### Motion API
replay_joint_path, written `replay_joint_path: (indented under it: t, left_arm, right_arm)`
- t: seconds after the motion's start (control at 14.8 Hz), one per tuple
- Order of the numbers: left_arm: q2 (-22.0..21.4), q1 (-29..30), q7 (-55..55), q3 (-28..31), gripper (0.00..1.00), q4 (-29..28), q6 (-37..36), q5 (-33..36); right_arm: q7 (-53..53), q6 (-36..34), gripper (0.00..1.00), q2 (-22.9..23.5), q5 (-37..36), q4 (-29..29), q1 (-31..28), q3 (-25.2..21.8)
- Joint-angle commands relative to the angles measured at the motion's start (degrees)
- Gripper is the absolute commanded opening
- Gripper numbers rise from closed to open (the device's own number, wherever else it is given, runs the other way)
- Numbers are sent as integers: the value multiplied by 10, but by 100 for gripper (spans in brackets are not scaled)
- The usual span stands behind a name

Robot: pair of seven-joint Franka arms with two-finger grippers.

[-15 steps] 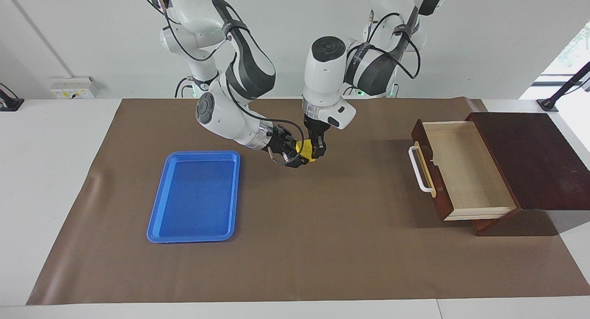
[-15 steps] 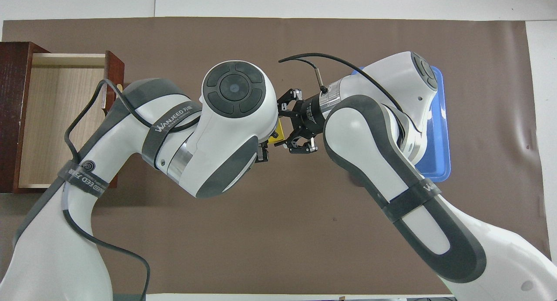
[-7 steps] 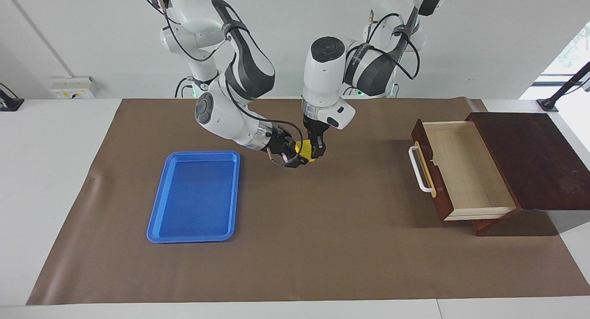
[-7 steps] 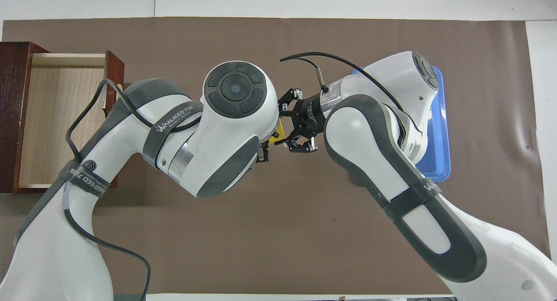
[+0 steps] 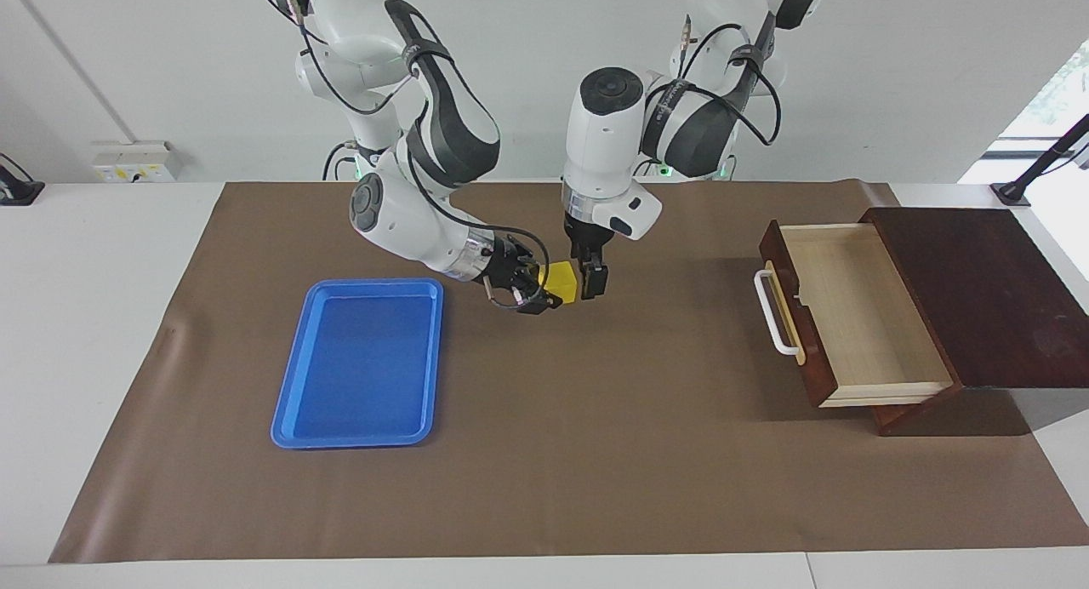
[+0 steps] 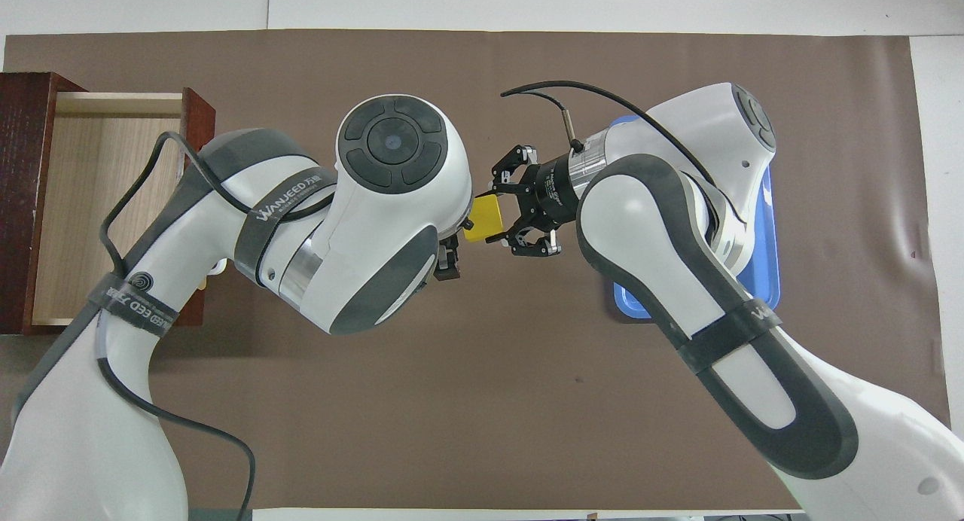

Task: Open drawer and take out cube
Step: 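Grasp the cube with the right gripper while the left gripper holds it, then carry the cube to the tray with the right gripper while the left withdraws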

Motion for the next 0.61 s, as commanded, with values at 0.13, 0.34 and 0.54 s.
replay_joint_path:
  t: [0.13, 0.34, 0.54]
  left_arm:
    - [3, 5, 4, 31, 100, 38, -52, 11]
    - [2, 7, 33, 53, 100, 37, -78, 10]
    - [0, 8, 77, 101, 100, 37, -96, 6]
  right_arm:
    - [-14, -12, 0, 1, 5, 9, -32, 3]
    - [-21, -17, 0, 1, 14, 9, -56, 3]
    - [-60, -45, 0, 2, 16, 9, -102, 3]
